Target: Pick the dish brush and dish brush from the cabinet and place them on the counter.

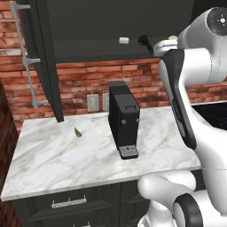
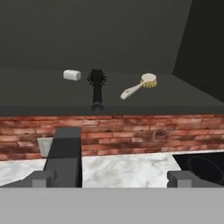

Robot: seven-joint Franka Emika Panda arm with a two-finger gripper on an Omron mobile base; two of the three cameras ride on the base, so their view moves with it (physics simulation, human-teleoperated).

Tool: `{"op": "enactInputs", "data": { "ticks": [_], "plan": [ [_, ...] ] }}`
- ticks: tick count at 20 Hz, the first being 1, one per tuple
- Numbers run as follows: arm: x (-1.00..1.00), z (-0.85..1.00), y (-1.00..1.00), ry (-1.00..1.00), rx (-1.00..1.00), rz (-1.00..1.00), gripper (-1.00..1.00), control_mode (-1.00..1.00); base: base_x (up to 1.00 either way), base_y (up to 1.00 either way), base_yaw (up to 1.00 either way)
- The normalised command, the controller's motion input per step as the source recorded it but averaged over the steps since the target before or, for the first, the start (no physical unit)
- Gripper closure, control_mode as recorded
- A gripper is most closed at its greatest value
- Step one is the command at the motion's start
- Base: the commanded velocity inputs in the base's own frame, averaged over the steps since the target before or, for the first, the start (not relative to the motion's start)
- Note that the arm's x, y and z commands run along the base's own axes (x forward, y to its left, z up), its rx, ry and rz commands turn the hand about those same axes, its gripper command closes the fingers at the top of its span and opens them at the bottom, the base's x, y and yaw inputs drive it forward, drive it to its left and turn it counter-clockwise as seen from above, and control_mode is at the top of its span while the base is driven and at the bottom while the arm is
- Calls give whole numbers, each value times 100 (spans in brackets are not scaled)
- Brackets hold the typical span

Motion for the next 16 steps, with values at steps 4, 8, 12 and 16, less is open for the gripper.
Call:
{"op": "enactInputs", "data": {
  "ticks": [4,8,12,16],
  "plan": [
    [24,0,1,4,5,-3,-100,-100,0,0,0],
    [25,0,5,6,7,0,-100,-100,0,0,0],
    [24,0,5,1,9,0,-100,-100,0,0,0],
    [18,-2,1,-1,3,0,-100,-100,0,0,0]
  ]
}}
